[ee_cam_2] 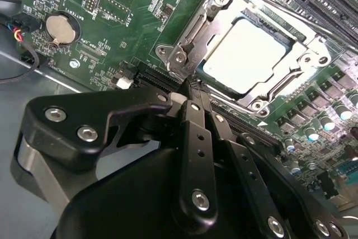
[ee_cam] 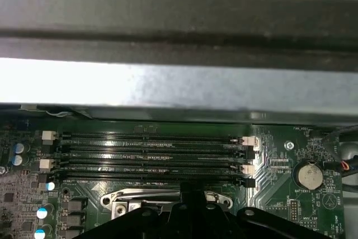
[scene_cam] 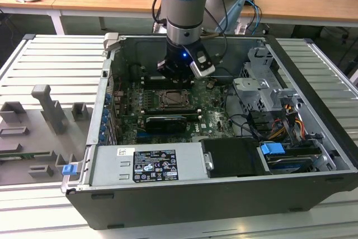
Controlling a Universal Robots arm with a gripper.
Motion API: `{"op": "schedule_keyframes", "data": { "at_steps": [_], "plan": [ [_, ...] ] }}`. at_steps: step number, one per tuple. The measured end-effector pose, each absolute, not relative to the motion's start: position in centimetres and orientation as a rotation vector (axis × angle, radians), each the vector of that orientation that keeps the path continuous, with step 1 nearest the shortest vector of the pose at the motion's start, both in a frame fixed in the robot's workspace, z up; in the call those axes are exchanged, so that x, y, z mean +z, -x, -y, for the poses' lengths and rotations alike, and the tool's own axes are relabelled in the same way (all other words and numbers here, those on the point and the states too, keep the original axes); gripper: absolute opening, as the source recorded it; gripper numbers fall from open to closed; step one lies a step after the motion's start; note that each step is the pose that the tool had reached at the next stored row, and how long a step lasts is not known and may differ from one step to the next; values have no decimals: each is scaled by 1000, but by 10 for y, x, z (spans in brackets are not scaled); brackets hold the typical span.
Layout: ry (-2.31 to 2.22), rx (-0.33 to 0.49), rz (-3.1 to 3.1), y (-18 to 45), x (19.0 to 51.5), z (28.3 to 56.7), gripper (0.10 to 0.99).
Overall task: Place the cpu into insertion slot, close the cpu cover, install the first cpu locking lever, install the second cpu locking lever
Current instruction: 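Install the second cpu locking lever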
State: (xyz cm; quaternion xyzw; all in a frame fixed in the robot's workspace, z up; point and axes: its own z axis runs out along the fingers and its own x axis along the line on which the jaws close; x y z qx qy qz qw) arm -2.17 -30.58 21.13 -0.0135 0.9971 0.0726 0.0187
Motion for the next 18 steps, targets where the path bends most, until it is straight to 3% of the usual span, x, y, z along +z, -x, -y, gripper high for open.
{"op": "schedule_keyframes", "data": {
  "at_steps": [12, 18],
  "plan": [
    [42, 225, -3096, 22, 214, 314, 106],
    [42, 225, -3096, 22, 219, 333, 106]
  ]
}}
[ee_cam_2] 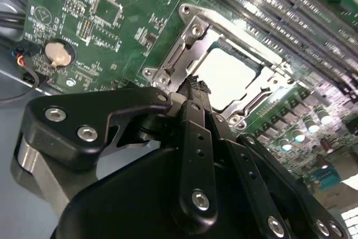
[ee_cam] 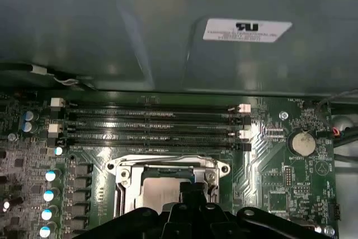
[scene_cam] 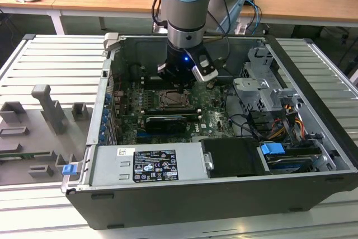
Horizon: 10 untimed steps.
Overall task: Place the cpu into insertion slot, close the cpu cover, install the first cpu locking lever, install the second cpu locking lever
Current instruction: 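Install the second cpu locking lever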
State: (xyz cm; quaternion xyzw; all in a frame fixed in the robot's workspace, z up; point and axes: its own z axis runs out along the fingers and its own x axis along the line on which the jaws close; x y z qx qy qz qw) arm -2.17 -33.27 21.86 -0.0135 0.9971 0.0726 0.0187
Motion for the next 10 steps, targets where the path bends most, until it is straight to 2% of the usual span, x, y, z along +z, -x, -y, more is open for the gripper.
{"op": "schedule_keyframes", "data": {
  "at_steps": [4, 10],
  "plan": [
    [42, 225, -3096, 22, 221, 338, 106],
    [42, 226, -3096, 22, 243, 339, 106]
  ]
}}
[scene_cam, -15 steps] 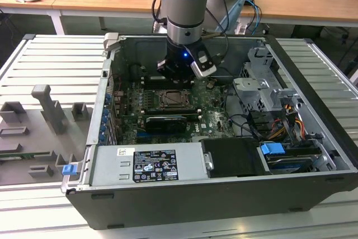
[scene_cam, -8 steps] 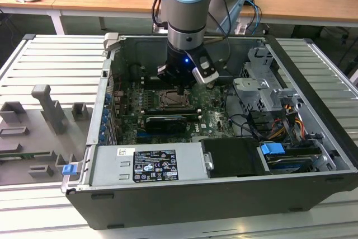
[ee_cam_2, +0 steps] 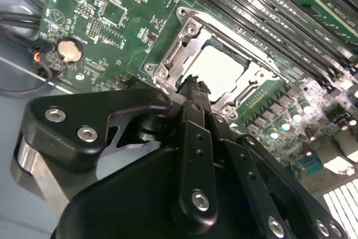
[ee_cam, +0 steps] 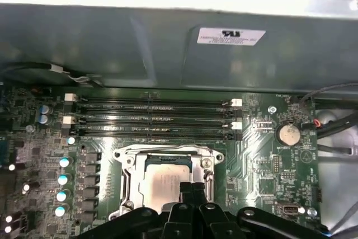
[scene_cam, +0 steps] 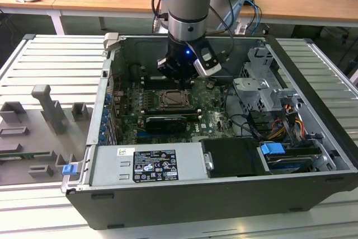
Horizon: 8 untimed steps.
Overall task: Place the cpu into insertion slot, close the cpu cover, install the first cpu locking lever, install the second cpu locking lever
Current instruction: 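Install the second cpu locking lever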
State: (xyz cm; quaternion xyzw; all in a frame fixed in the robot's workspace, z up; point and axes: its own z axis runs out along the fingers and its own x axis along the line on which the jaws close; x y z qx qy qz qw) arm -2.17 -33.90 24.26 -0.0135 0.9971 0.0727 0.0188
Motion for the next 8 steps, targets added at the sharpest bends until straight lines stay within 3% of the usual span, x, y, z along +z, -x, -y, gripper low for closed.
{"op": "schedule_keyframes", "data": {
  "at_steps": [8],
  "plan": [
    [41, 227, -3099, 22, 242, 358, 106]
  ]
}}
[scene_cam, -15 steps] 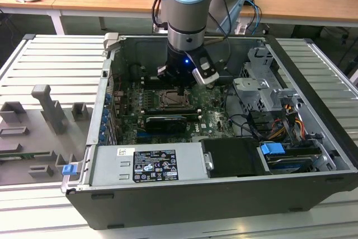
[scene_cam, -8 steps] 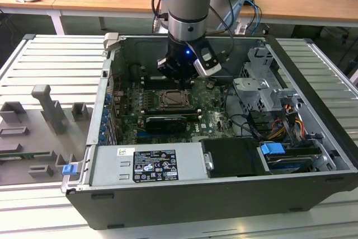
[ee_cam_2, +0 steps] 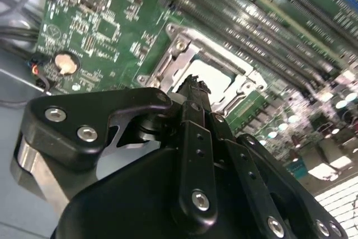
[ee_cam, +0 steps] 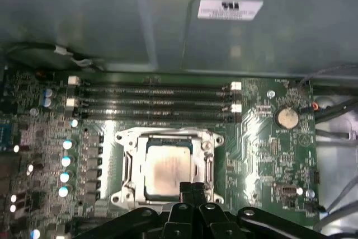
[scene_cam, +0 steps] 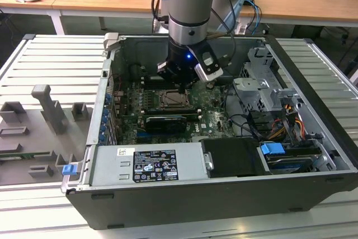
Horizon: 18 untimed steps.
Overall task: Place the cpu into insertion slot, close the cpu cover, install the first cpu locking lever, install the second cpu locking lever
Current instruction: 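Install the second cpu locking lever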
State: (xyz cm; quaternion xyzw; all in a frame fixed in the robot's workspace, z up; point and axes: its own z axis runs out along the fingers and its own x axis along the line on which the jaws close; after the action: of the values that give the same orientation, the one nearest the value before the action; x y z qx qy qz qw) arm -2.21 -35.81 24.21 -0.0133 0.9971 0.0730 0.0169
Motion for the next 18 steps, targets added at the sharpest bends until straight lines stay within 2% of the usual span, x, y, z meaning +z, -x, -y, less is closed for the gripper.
{"op": "schedule_keyframes", "data": {
  "at_steps": [7, 18],
  "plan": [
    [41, 229, -3107, 22, 239, 377, 106],
    [41, 231, -3107, 42, 239, 383, 106]
  ]
}}
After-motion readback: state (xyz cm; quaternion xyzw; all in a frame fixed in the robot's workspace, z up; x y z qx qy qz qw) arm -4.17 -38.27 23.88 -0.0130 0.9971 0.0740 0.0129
